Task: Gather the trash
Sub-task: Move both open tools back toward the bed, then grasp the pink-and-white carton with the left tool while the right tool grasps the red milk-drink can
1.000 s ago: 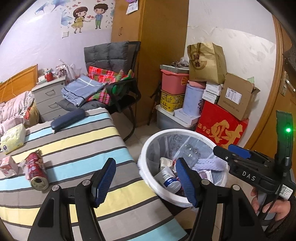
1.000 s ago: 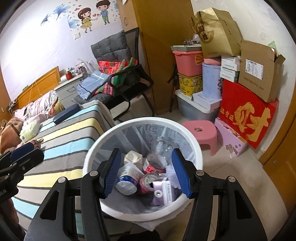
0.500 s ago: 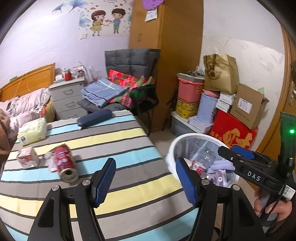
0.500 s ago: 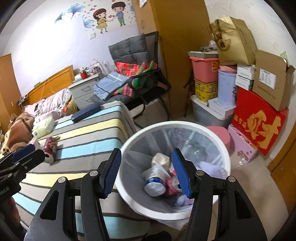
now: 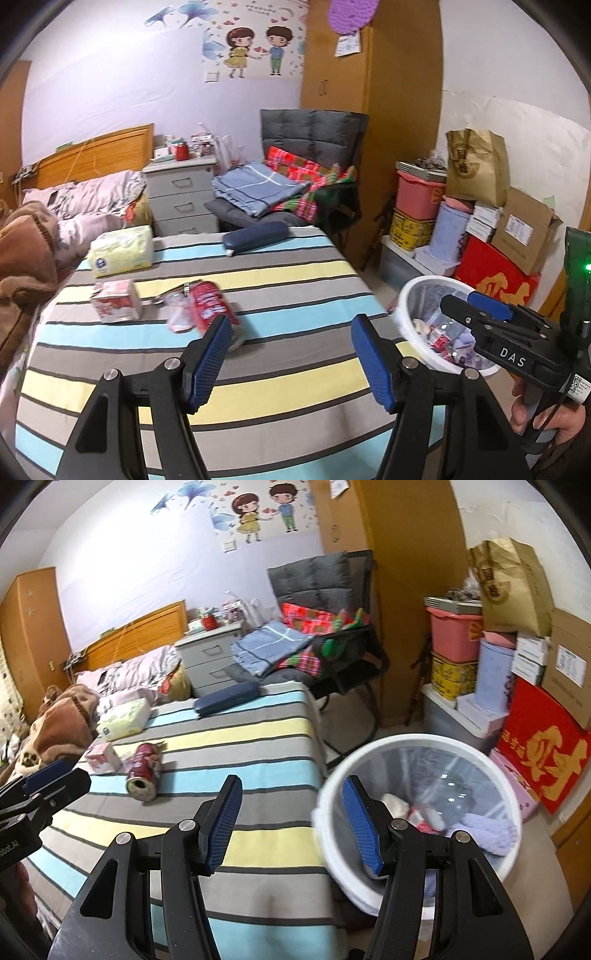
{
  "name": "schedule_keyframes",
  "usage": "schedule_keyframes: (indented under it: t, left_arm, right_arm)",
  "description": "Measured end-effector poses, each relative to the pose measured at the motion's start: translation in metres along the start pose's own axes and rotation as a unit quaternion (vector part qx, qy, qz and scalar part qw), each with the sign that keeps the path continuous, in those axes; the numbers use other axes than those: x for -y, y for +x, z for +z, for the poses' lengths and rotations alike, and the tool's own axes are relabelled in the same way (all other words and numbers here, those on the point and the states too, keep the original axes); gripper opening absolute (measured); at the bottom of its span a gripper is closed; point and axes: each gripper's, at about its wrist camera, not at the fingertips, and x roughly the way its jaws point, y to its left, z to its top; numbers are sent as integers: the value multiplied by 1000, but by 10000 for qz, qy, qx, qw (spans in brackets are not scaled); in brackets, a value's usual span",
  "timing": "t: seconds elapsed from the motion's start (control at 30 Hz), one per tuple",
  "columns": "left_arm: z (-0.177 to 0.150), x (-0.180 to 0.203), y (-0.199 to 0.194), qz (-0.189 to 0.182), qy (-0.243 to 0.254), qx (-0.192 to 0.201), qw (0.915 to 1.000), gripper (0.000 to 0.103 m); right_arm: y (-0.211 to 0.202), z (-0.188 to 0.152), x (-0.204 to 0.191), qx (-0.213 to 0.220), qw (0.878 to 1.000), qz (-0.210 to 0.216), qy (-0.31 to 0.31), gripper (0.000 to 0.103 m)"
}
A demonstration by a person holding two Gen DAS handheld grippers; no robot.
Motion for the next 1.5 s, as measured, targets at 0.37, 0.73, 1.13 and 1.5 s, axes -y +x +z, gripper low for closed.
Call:
schedule_keyframes:
  t: [0.37,0.73,1.13,1.5]
  left_arm:
    - [-11,-69,-10,473,-281,-45,9985,67]
    - [-16,-138,-11,868,-688,-84,9938,67]
    - [-18,-218,21,1044,-1047,-326,9885,67]
    - [2,-248,73,957,-653,-603,9914,69]
  right_arm:
    - [24,-1,-61,-195,9981,436,-398,58]
    - [49,0,-111,-411,9931,843,-697,58]
    - [93,2,-149,-789,9867,1098,-903,58]
    - [125,3,-163,-1020,9844,1063,-958,58]
